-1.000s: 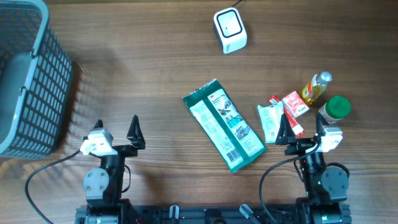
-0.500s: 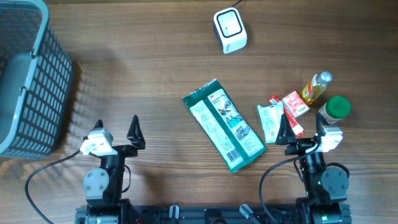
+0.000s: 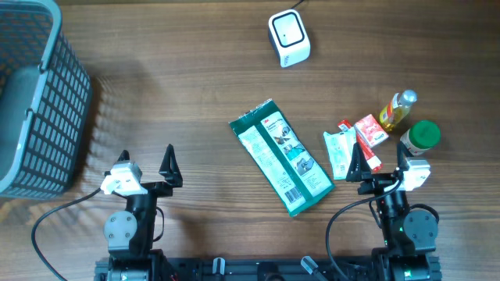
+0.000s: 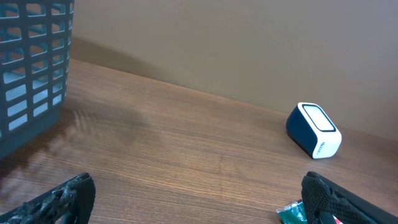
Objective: Scan the item barcode
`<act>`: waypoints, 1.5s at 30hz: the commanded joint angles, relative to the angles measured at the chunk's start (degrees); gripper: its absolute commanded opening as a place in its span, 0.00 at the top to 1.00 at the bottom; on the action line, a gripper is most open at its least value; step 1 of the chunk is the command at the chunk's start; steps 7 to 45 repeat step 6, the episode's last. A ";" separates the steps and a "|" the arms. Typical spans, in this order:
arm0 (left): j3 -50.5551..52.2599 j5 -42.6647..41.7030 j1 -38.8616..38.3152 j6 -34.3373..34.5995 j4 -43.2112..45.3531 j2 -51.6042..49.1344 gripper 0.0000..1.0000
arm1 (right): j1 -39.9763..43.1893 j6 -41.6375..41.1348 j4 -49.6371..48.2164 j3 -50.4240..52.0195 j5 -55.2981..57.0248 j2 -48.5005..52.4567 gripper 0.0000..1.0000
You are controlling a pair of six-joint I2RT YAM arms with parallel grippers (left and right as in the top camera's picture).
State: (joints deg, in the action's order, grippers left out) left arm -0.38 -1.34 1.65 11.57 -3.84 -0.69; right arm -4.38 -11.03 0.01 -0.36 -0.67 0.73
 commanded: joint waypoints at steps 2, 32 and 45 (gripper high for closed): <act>0.07 0.09 0.00 -0.87 -0.55 0.42 0.00 | 0.33 0.42 -0.26 0.07 -0.76 -0.46 0.00; 0.07 0.09 0.00 -0.87 -0.55 0.42 0.00 | 0.33 0.42 -0.28 0.07 -0.74 -0.46 0.00; 0.07 0.09 0.00 -0.87 -0.55 0.42 0.00 | 0.33 0.42 -0.28 0.07 -0.74 -0.46 0.00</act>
